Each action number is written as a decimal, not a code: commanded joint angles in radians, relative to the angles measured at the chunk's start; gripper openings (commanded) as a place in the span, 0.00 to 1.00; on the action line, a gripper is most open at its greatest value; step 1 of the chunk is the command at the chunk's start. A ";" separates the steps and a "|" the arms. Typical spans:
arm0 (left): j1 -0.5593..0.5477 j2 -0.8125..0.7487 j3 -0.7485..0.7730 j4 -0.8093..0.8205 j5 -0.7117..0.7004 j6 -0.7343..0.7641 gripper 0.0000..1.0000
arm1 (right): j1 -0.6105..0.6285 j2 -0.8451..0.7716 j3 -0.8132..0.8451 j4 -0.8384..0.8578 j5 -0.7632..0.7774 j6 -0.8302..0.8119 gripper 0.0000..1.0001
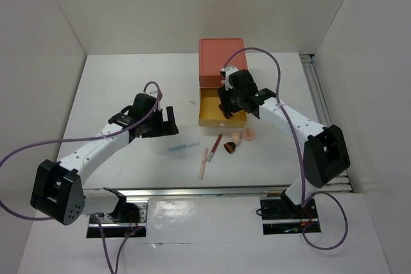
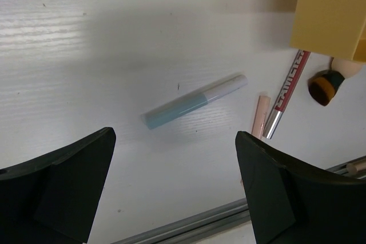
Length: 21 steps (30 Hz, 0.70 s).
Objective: Organize the makeup
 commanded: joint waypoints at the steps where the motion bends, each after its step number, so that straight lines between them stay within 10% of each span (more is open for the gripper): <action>1: -0.015 0.021 -0.005 0.025 0.040 0.006 1.00 | -0.022 -0.002 0.062 0.008 -0.033 -0.012 0.58; 6: -0.015 0.069 -0.064 0.130 0.123 0.071 0.96 | -0.060 -0.022 0.062 -0.032 -0.086 -0.001 0.73; 21: -0.053 0.170 -0.151 0.349 0.185 0.401 0.96 | -0.100 -0.142 0.020 -0.094 -0.203 0.048 0.74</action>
